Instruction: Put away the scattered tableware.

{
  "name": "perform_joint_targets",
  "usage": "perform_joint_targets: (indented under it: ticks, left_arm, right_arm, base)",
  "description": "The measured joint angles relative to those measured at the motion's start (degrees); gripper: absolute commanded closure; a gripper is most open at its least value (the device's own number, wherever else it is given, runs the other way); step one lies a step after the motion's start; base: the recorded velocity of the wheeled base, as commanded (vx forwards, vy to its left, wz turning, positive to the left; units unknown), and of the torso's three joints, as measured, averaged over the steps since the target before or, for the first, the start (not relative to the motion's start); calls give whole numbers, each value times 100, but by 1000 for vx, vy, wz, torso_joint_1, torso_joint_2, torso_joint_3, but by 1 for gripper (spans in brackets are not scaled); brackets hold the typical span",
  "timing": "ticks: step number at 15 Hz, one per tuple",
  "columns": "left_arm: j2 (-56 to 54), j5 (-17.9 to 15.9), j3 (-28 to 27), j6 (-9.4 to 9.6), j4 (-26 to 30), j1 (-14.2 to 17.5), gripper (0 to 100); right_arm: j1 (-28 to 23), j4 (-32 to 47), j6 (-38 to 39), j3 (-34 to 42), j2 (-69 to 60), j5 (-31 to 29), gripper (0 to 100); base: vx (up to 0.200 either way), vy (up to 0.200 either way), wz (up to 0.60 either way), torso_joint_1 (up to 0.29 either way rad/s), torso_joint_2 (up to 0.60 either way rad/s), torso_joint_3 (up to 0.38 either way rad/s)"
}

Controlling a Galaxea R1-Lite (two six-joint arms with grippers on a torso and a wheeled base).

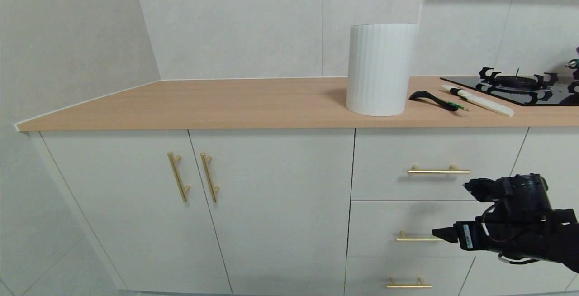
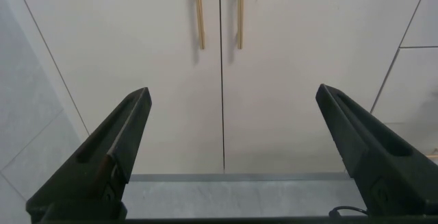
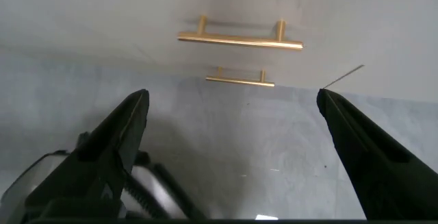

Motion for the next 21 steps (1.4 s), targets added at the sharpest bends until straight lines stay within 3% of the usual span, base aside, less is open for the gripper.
perform_joint_targets:
  ticks: [6,13,21]
  left_arm:
    - [0,0,0,-1,0,2,0]
    - [0,0,0,0,0,10,0]
    - [0,0,-2,0,1,10,0]
  right_arm:
    - [0,-307,-77,-924,1518,-419,0]
    - [-16,-1609,-84,-1001,2514,-909,0]
    - [-17,-1804,-82,-1161,3061,-990,0]
  base:
    - [0,0,0,0,0,0]
    - [0,0,0,0,0,0]
    - [0,0,0,0,0,0]
